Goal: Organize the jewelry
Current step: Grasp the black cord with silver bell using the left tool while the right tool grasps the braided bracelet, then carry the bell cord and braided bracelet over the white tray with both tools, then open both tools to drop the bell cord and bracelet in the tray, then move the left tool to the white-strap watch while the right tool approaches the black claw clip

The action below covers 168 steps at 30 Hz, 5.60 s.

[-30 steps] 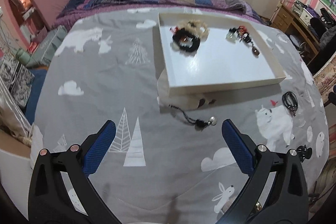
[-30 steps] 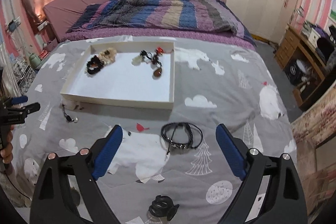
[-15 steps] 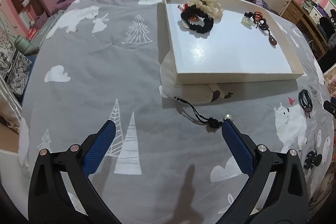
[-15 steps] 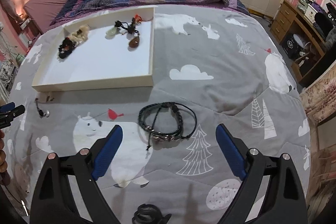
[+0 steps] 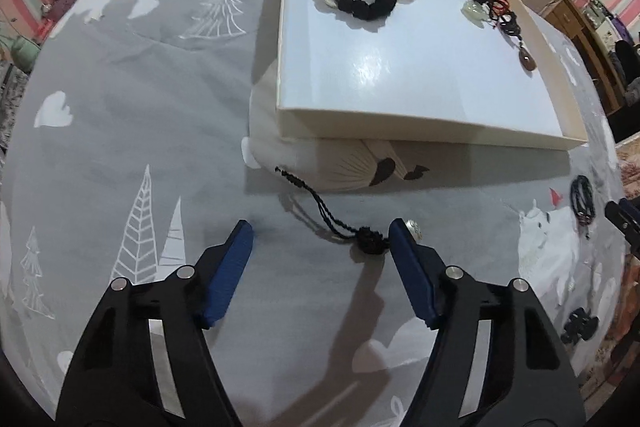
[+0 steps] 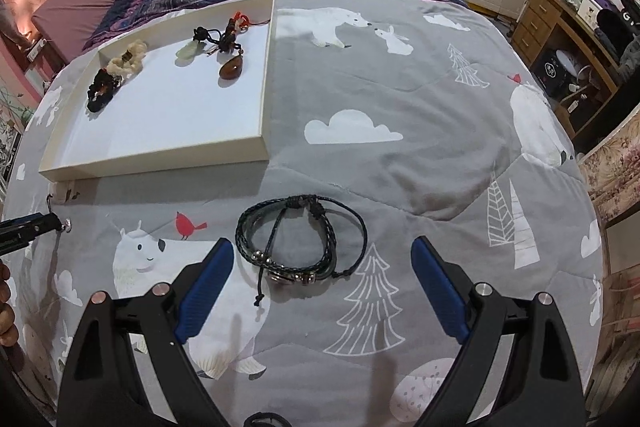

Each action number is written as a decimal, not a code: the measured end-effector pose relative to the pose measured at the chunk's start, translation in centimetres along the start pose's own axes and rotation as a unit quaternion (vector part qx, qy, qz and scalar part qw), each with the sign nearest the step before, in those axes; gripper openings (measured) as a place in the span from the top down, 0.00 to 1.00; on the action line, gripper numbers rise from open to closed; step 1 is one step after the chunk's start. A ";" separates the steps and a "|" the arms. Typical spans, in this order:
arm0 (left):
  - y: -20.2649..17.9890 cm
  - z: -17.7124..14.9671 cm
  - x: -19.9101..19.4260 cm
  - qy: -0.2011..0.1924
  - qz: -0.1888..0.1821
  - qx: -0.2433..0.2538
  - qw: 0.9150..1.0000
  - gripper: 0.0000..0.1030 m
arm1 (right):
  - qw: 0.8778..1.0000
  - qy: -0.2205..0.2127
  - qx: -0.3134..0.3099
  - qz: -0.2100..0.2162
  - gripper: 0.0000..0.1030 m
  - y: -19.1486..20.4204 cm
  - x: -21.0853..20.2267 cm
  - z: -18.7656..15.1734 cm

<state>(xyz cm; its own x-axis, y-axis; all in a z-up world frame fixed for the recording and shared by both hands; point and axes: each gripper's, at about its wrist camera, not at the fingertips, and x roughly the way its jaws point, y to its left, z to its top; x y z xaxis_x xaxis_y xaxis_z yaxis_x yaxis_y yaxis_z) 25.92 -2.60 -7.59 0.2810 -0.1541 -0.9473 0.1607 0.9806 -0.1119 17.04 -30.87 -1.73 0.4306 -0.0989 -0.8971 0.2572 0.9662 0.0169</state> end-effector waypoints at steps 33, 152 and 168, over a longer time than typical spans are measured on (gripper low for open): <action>-3.7 -0.9 0.3 0.032 0.024 0.075 0.996 0.89 | 0.997 0.052 0.037 0.030 0.66 -0.9 4.4 -0.1; -5.4 0.6 -10.4 -0.167 0.001 0.090 0.982 0.03 | 0.991 -0.132 -0.029 0.015 0.11 7.3 -7.6 3.1; -2.6 -9.1 -10.8 -0.130 0.016 0.095 0.987 0.03 | 0.998 -0.069 0.001 0.014 0.10 3.4 -8.5 -5.8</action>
<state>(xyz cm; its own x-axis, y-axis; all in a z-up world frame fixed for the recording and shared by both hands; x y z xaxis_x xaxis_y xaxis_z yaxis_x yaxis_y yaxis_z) 13.89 -2.38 0.22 0.5181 -0.1739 -0.8374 0.3153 0.9490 -0.0020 9.25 -25.34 3.39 0.5517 -0.1039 -0.8275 0.2449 0.9687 0.0417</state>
